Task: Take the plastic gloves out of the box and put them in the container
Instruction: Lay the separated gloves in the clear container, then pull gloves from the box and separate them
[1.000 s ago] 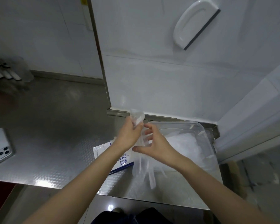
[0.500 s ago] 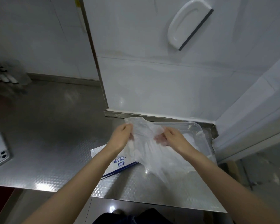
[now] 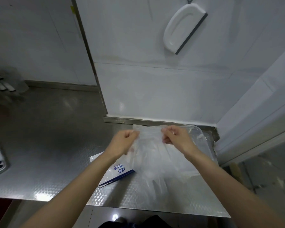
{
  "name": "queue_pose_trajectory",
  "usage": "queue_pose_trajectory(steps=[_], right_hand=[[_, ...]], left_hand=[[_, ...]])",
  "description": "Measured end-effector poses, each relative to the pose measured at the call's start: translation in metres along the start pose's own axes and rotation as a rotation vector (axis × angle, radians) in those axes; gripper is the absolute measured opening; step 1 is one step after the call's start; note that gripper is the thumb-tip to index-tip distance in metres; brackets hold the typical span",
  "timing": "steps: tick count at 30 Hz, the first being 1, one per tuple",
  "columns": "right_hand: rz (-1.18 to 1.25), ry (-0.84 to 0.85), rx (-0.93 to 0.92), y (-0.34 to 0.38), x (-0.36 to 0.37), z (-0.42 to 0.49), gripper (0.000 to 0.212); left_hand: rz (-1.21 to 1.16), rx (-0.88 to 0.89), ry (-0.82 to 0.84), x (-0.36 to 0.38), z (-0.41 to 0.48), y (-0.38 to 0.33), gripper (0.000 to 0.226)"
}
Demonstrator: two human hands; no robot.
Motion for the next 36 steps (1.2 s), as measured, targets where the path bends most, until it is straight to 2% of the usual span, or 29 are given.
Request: queue_pose_trajectory(steps=[2,3,5,7,10,11,17,21,26,30,31,33,36], right_hand=[[0.084,0.008,0.061,-0.007,-0.008,0.001,0.018],[0.05,0.048,0.086,-0.011,-0.005,0.0,0.018],[-0.158,0.164,0.11,-0.023,0.01,-0.005,0.016],[-0.245,0.28,0.134,-0.036,0.027,-0.013,0.013],[-0.14,0.35,0.131,-0.037,0.031,-0.015,0.006],[-0.122,0.333,0.121,-0.033,0.026,-0.014,0.001],[-0.254,0.015,-0.04,0.009,-0.035,0.007,0.021],[-0.57,-0.22,-0.209,0.027,-0.069,0.014,0.018],[-0.86,-0.254,-0.213,0.005,-0.066,0.025,0.018],[-1.035,-0.256,-0.251,-0.015,-0.046,0.035,0.012],[-1.072,-0.274,-0.258,-0.018,-0.042,0.034,0.022],[-1.023,-0.334,-0.325,-0.016,-0.035,0.022,0.033],[-0.917,-0.343,-0.413,-0.019,-0.024,-0.005,0.02]], left_hand=[[-0.022,0.0,-0.053,-0.008,0.002,0.002,0.047],[-0.041,-0.013,-0.072,-0.011,0.003,0.003,0.046],[-0.09,-0.055,-0.084,-0.011,0.003,0.008,0.043],[-0.142,-0.076,-0.067,-0.005,0.003,0.012,0.036],[-0.154,-0.069,-0.077,-0.002,0.003,0.011,0.031],[-0.131,-0.06,-0.095,-0.004,0.005,0.011,0.029],[0.059,0.022,-0.159,0.003,0.018,-0.006,0.031],[0.094,0.038,-0.131,0.031,0.02,-0.009,0.021],[0.094,-0.016,-0.075,0.064,0.016,0.016,0.023],[0.209,0.017,-0.026,0.082,0.014,0.017,0.02],[0.238,0.03,-0.018,0.084,0.014,0.015,0.018],[0.321,0.06,0.008,0.087,0.016,0.011,0.017],[0.476,0.089,0.044,0.087,0.018,0.012,0.016]])
Point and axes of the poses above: each hand's wrist, its own z-axis towards the middle knuckle, its own x-axis out of the palm, y = z × x, the point moved 9 cm from there along z, towards the middle knuckle, and after that the axes turned 15 degrees about x, right-handed, at the moved point
